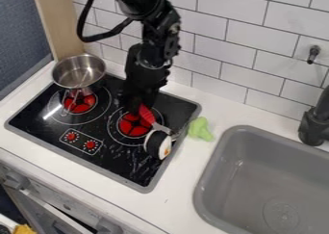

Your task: Move the red spoon to the right side of the stove

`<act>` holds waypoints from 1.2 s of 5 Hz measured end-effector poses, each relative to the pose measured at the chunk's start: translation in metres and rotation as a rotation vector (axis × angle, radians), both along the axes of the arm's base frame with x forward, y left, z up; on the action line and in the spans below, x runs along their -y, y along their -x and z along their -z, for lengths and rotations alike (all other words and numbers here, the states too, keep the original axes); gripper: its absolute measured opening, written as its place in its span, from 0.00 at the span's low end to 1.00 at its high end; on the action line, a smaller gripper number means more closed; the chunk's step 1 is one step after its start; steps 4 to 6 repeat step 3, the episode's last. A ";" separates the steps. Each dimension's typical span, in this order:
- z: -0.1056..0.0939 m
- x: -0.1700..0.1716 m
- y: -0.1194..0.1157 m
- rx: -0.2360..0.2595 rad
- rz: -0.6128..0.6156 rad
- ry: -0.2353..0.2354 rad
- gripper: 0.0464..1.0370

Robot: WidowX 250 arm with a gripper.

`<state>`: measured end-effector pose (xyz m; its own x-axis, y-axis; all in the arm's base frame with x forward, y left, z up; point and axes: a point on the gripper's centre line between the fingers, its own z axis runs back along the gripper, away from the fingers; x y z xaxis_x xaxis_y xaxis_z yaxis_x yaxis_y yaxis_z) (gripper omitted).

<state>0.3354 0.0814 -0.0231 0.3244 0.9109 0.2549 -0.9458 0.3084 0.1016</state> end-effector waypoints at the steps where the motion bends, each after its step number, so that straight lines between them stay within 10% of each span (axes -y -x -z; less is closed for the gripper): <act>1: 0.002 -0.002 -0.003 -0.009 -0.018 0.075 0.40; 3: 0.002 -0.005 0.000 -0.023 -0.014 0.096 0.91; 6: 0.002 -0.005 0.000 -0.023 -0.014 0.096 0.91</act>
